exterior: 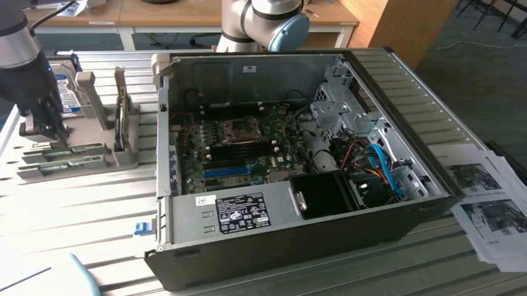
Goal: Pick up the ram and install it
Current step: 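Pick up the ram and move it above insertion slot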
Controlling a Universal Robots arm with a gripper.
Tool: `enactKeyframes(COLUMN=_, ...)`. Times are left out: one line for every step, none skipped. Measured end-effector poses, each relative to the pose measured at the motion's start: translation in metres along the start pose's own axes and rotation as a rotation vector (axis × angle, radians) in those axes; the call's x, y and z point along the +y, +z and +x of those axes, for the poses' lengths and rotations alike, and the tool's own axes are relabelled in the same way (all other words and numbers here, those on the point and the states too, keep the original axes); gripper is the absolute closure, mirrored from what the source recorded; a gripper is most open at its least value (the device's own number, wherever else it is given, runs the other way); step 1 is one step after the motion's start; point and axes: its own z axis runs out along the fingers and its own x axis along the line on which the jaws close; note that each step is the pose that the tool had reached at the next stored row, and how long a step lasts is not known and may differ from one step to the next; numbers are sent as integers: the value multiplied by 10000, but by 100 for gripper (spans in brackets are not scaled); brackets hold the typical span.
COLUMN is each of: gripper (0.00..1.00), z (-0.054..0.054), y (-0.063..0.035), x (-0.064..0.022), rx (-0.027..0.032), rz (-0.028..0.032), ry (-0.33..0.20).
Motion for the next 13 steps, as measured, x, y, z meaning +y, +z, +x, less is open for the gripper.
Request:
enactKeyframes(gripper=71, z=0, y=1, x=0, rx=-1, rz=1, ry=1)
enactKeyframes(gripper=71, z=4, y=1, x=0, rx=-1, rz=2, ry=2)
enactKeyframes(gripper=71, z=9, y=1, x=0, rx=-1, rz=2, ry=0)
enactKeyframes(gripper=71, z=17, y=0, x=1, rx=1, rz=1, ry=0)
enactKeyframes(gripper=71, z=26, y=0, x=1, rx=1, rz=0, ry=0)
enactKeyframes(gripper=71, z=36, y=0, x=2, rx=0, rz=1, ry=0)
enactKeyframes(gripper=71, z=46, y=0, x=3, rx=0, rz=0, ry=0)
enactKeyframes(gripper=71, z=56, y=-1, x=3, rx=0, rz=-1, ry=0)
enactKeyframes(gripper=71, z=66, y=-1, x=4, rx=1, rz=0, ry=0)
enactKeyframes(gripper=71, z=76, y=0, x=4, rx=0, rz=1, ry=0)
enactKeyframes(gripper=71, z=88, y=-1, x=5, rx=0, rz=0, ry=0)
enactKeyframes(gripper=71, z=99, y=-1, x=6, rx=1, rz=0, ry=0)
enactKeyframes(gripper=71, z=110, y=-1, x=6, rx=0, rz=0, ry=0)
